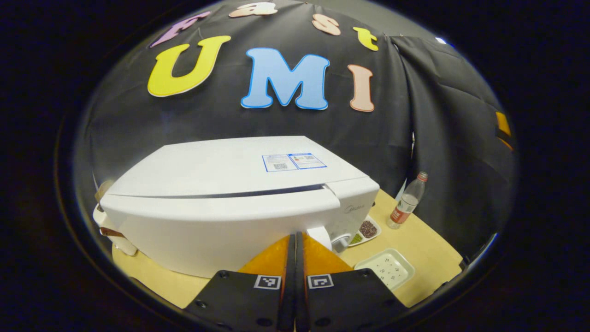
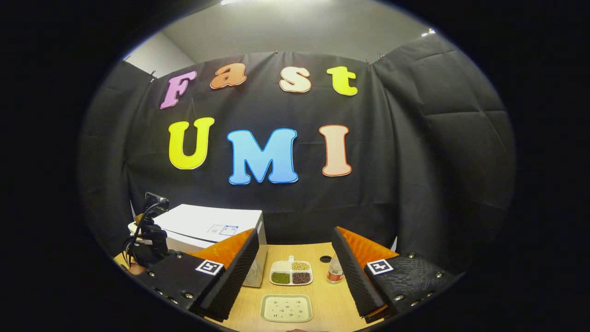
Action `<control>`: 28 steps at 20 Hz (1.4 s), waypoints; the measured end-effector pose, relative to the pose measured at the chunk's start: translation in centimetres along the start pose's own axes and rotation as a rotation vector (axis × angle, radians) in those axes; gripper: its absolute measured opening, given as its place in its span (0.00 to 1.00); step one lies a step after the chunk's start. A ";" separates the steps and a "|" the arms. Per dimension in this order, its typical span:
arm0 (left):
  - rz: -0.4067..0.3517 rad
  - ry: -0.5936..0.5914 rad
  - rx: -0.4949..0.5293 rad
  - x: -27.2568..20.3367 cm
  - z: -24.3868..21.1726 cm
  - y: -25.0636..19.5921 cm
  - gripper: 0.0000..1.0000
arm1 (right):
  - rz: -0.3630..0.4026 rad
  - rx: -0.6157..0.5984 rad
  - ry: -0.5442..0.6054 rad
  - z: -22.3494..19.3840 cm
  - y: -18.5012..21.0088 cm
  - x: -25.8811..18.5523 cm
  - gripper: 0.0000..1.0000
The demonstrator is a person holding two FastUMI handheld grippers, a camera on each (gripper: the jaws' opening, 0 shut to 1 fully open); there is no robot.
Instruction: Open the microwave oven with the left hand, put the food in, and close the microwave oven.
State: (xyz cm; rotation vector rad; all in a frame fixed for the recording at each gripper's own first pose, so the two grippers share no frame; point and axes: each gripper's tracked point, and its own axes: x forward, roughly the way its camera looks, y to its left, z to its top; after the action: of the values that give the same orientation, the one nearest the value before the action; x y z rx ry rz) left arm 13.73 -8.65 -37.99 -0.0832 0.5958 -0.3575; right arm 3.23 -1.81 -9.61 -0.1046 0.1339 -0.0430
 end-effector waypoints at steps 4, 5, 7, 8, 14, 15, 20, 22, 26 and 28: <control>-0.001 -0.002 -0.001 0.1 0.1 0.0 0.07 | 0.011 -0.009 -0.002 0.1 0.1 0.2 0.97; -0.006 0.000 0.004 0.1 0.1 0.0 0.07 | 0.014 -0.009 0.000 0.0 0.2 0.2 0.97; -0.021 0.004 0.005 0.1 -0.1 0.0 0.07 | 0.019 -0.010 0.002 -0.1 0.3 0.2 0.97; -0.024 0.004 0.009 0.0 -0.1 0.0 0.07 | 0.019 -0.011 0.002 0.0 0.2 0.2 0.97; -0.024 0.004 0.021 0.0 0.1 0.0 0.05 | 0.016 -0.010 0.002 0.0 0.0 0.1 0.97; -0.028 0.006 0.022 0.1 0.0 0.0 0.07 | 0.018 -0.009 0.005 -0.1 0.1 0.0 0.97; -0.036 0.010 0.041 0.1 -0.1 0.0 0.05 | 0.041 -0.014 0.006 0.0 1.2 0.3 0.97; -0.035 0.010 0.040 0.1 0.0 0.0 0.07 | 0.052 -0.022 0.002 0.2 1.6 0.4 0.97; -0.038 0.010 0.035 0.1 0.0 0.0 0.05 | 0.069 -0.021 0.011 -0.1 2.2 0.6 0.97; -0.036 0.011 0.033 0.1 0.0 0.1 0.07 | 0.076 -0.016 0.015 0.0 2.5 0.8 0.97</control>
State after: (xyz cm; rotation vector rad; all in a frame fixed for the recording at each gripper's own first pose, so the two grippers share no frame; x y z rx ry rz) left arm 13.84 -8.63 -38.07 -0.0601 0.5991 -0.4034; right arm 4.10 0.67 -10.02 -0.1148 0.1529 0.0328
